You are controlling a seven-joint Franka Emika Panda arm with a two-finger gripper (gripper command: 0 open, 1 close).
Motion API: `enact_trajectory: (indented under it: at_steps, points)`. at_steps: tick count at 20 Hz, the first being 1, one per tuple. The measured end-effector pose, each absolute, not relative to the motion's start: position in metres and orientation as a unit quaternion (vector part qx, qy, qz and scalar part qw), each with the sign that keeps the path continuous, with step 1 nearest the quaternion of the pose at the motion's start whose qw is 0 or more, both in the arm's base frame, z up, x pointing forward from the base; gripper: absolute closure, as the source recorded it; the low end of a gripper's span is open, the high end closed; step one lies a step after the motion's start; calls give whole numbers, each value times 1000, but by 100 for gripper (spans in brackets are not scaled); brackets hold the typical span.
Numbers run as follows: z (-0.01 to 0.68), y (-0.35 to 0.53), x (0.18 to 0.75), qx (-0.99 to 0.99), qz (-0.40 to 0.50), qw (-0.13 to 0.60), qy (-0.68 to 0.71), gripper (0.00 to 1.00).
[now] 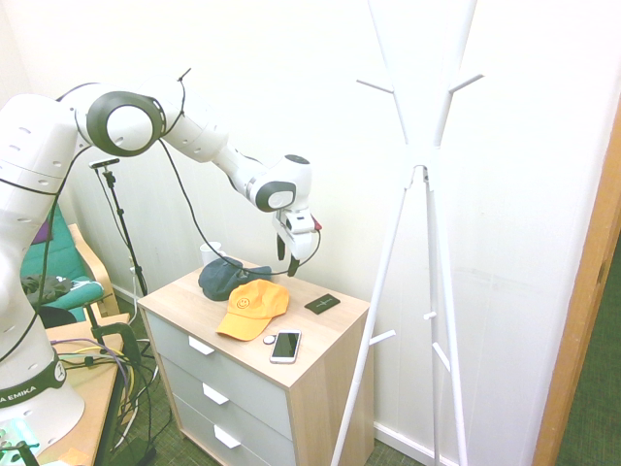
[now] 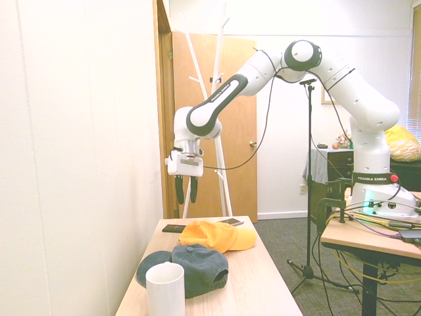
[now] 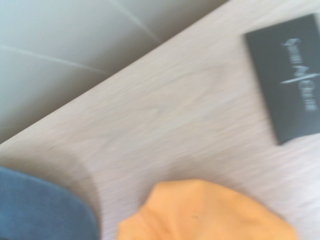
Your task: Hang the cap
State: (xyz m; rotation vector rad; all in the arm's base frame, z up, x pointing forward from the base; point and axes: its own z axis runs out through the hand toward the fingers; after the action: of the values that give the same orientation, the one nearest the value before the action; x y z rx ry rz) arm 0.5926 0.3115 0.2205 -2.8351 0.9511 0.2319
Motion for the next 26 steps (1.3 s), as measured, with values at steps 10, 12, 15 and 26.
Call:
enact_trajectory:
  at_steps: [10,12,15,26]
  points:
    - [173,366,548,-943,94,35,316,0]
    - [168,358,544,-941,92,28,325,0]
    - [170,345,543,-939,88,23,332,100]
    - [175,346,537,-939,83,15,334,100]
